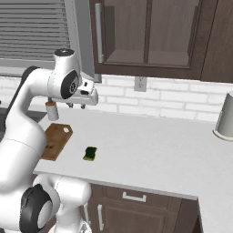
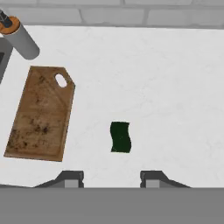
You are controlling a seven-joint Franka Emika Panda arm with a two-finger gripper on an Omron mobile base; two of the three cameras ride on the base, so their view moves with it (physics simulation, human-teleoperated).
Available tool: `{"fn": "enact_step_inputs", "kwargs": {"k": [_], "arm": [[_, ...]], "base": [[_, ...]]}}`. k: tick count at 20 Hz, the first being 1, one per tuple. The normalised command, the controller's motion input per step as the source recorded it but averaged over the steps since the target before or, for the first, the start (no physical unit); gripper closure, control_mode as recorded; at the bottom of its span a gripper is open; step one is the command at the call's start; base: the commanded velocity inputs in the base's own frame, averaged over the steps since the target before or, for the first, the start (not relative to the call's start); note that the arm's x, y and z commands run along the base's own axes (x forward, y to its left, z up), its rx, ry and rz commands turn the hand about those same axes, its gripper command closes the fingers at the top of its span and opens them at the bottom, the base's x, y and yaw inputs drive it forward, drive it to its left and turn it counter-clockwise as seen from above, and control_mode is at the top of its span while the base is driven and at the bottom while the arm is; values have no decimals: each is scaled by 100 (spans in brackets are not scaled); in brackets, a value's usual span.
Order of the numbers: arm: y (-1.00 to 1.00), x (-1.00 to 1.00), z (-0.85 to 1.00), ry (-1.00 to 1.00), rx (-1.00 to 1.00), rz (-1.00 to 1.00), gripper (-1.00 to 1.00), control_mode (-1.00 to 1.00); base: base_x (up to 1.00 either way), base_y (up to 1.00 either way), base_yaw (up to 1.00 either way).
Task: Pick up the sponge from the counter and clean the cutting board by briefly scrubbing or pressing down on the cutting board. Once finished, release the sponge.
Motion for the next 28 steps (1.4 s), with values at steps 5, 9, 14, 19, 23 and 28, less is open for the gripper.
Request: {"fn": "enact_step_inputs", "kwargs": {"k": [5,9,14,19,23,28], "arm": [[0,0,-39,0,1,0,-100,-100],[0,0,-86,0,2,0,-100,-100],[0,0,-85,5,1,0,-100,-100],[0,0,-64,5,-2,0,-100,-100],[0,0,-50,2,-4,0,-100,-100],[0,0,-46,1,0,0,-100,-100]], "base": [[0,0,0],[0,0,0],[0,0,0],[0,0,0],[0,0,0],[0,0,0]]}}
